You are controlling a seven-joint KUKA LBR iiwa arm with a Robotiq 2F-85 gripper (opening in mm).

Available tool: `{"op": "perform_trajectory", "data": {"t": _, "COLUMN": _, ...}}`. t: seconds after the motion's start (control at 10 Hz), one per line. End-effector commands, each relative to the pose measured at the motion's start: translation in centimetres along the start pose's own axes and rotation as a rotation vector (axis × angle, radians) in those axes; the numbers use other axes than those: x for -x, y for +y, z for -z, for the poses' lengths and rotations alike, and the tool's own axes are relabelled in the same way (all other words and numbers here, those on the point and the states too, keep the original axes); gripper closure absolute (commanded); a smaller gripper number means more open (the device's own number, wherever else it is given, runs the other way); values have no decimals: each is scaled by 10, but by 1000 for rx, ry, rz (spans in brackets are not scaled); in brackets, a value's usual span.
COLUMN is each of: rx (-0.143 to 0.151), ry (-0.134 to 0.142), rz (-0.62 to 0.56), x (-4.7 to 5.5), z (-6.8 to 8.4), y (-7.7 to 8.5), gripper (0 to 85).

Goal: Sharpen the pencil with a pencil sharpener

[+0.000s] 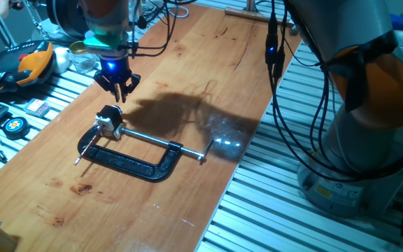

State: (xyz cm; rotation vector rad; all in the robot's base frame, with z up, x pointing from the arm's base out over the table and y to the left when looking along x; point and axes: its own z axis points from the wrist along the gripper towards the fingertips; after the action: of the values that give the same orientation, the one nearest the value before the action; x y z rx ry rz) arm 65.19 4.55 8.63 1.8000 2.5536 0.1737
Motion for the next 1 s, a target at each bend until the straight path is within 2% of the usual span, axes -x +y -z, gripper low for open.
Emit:
{"op": "perform_trajectory", "data": {"t": 0.0, "rx": 4, "ry": 4, "rz": -59, "x": 0, "z": -1, "y": 0, "gripper": 510}}
{"op": "perform_trajectory", "data": {"t": 0.1, "rx": 8, "ry": 13, "rz": -81, "x": 0, "z": -1, "y": 0, "gripper": 680}}
{"op": "perform_trajectory", "data": {"t": 0.2, "rx": 21, "ry": 14, "rz": -109, "x": 0, "z": -2, "y": 0, "gripper": 680}}
{"op": "perform_trajectory", "data": {"t": 0.5, "rx": 31, "ry": -3, "rz": -155, "x": 0, "z": -3, "y": 1, "gripper": 680}}
{"op": "perform_trajectory", "data": {"t": 0.7, "rx": 42, "ry": -22, "rz": -214, "x": 0, "z": -4, "y": 1, "gripper": 680}}
{"op": "perform_trajectory", "data": {"t": 0.9, "rx": 22, "ry": -18, "rz": -244, "x": 0, "z": -4, "y": 1, "gripper": 680}}
